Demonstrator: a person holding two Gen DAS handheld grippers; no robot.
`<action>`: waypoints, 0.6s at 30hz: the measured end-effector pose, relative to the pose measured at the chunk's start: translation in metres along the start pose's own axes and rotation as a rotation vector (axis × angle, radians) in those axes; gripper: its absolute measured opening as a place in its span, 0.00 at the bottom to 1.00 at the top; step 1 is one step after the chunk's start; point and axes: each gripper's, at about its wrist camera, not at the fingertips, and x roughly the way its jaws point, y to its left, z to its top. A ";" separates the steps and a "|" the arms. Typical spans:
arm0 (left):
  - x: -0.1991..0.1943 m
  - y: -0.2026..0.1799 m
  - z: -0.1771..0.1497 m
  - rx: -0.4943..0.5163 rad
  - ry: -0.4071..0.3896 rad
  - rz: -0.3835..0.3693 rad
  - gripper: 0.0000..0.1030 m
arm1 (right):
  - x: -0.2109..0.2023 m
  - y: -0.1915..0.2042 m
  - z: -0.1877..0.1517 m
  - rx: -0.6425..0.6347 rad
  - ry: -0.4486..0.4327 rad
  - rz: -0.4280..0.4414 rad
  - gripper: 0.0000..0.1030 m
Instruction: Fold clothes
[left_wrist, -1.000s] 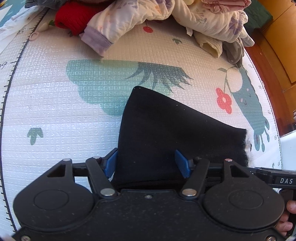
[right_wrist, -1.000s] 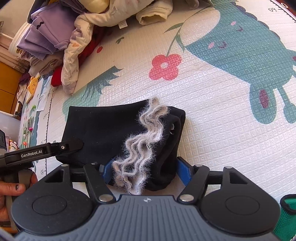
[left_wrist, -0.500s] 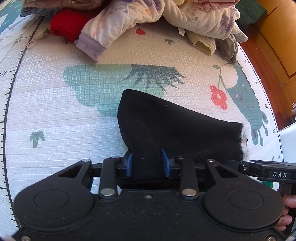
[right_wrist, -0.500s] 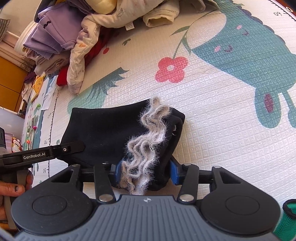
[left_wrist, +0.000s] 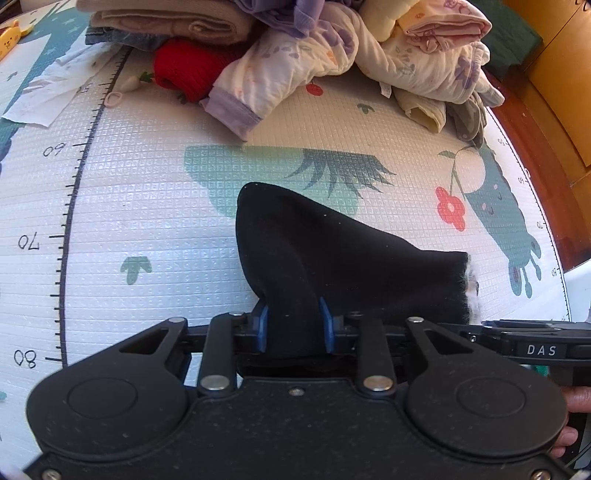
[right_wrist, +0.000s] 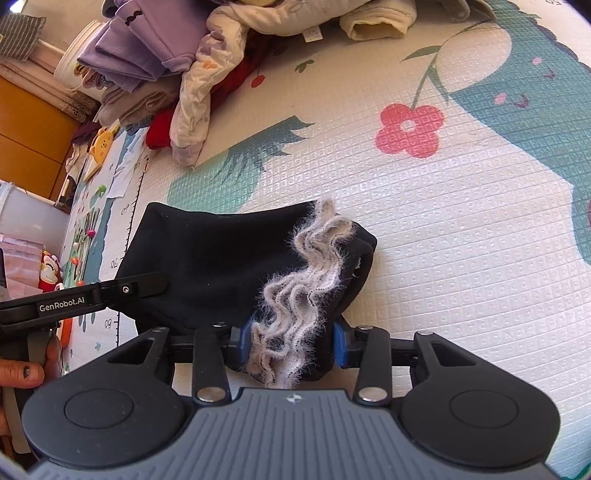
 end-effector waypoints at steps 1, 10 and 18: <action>-0.005 0.005 -0.003 -0.011 -0.008 0.001 0.25 | 0.003 0.006 0.000 -0.015 0.006 0.006 0.40; -0.066 0.073 -0.043 -0.145 -0.106 0.017 0.24 | 0.039 0.087 -0.017 -0.185 0.094 0.090 0.39; -0.124 0.150 -0.093 -0.287 -0.179 0.094 0.24 | 0.080 0.181 -0.047 -0.364 0.203 0.180 0.39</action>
